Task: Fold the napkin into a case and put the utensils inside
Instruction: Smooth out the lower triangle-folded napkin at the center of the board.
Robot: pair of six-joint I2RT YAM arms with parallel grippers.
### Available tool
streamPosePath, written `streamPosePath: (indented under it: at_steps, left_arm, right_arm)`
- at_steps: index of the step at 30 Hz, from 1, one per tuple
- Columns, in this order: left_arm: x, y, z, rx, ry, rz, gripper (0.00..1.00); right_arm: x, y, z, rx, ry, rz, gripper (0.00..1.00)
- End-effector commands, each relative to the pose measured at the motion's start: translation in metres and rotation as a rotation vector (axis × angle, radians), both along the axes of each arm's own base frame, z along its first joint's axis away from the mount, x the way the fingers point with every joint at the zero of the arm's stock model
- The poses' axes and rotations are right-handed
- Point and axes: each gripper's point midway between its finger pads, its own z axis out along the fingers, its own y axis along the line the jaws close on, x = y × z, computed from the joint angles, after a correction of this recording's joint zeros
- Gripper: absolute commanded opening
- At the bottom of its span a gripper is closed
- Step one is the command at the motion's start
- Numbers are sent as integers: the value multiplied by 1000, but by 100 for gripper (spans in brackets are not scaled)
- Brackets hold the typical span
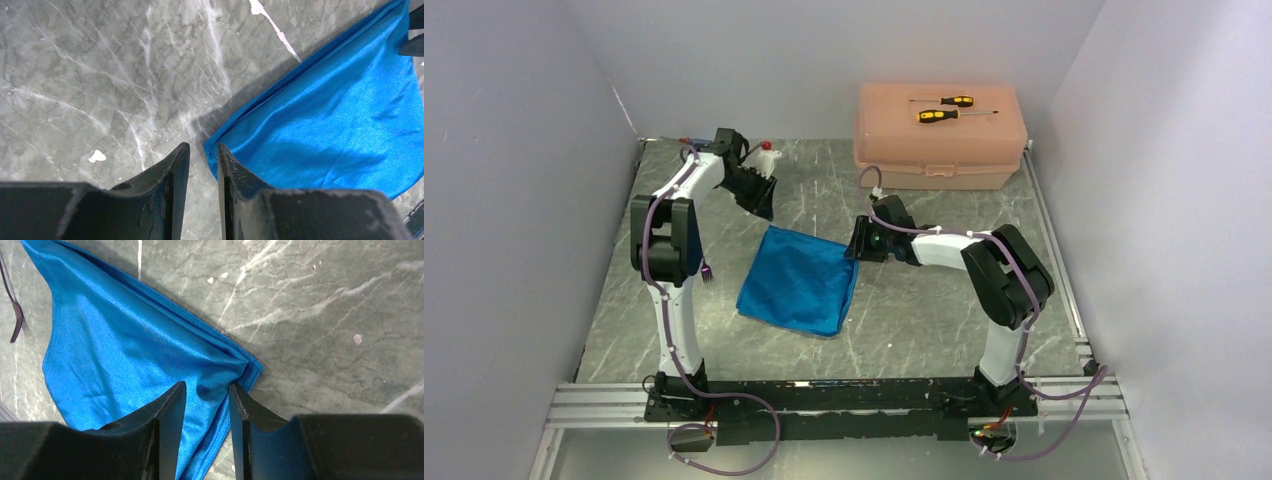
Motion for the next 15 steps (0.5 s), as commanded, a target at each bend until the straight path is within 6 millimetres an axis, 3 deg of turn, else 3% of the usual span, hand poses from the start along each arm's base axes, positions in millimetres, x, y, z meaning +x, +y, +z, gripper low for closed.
streamPosePath:
  at_steps: [1, 5, 9, 15]
  left_arm:
    - [-2, -1, 27, -48, -11, -4, 33]
    - [-13, 7, 34, -55, 1, -7, 33]
    - [-26, 14, 35, -60, 30, -20, 34]
    - [-43, 17, 33, -59, 50, -37, 35]
  right_arm:
    - [18, 10, 18, 34, -55, 1, 39]
    - [21, 12, 22, 40, -65, -1, 25]
    - [25, 12, 28, 37, -81, -3, 1]
    - [32, 7, 32, -6, -104, -7, 0]
